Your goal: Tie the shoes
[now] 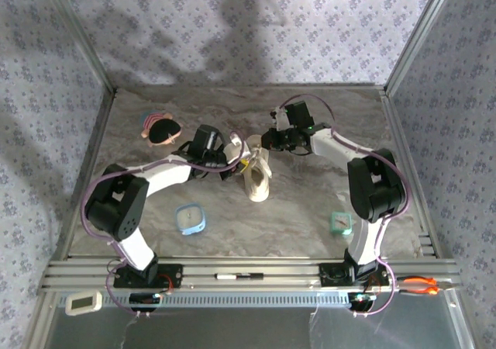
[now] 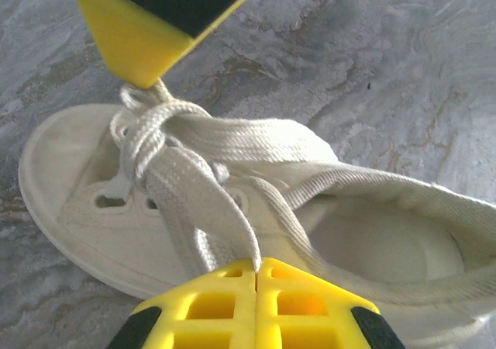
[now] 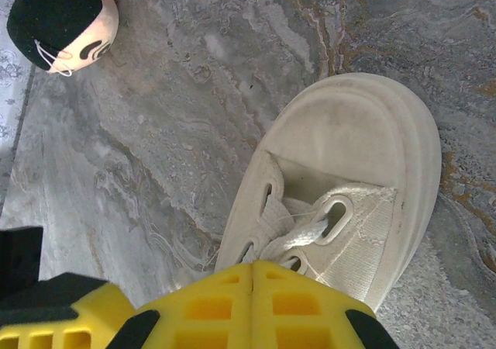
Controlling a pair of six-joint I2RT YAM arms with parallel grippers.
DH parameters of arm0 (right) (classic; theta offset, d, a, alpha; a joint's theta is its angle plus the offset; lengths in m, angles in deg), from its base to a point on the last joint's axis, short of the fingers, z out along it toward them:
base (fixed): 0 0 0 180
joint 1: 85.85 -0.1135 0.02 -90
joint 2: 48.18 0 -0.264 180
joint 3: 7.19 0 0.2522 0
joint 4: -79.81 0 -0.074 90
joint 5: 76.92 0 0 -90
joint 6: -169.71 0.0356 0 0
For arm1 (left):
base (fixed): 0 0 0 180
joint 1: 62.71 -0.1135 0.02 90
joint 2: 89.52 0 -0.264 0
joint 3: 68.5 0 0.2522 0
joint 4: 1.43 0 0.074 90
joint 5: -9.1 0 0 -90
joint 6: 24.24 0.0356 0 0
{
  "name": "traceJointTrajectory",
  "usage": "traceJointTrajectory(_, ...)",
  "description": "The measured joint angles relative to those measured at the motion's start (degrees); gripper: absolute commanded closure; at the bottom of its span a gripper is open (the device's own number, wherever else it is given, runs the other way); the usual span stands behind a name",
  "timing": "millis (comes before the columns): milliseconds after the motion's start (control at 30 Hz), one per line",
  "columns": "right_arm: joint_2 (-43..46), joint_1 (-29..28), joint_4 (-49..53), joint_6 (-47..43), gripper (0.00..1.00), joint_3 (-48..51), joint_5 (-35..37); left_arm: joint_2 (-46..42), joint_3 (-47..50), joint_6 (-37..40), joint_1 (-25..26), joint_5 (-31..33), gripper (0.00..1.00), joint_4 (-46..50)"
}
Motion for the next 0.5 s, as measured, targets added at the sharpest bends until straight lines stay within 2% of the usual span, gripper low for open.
traceJointTrajectory(233,-2.47,-0.15,0.20,-0.79,1.00,-2.71,0.00,-4.09,0.79,1.51,2.73,0.85,1.00,4.02)
traceJointTrajectory(500,-7.37,-1.44,0.63,-2.91,1.00,-8.50,-0.13,-4.26,0.63,1.84,6.73,2.23,1.00,6.69)
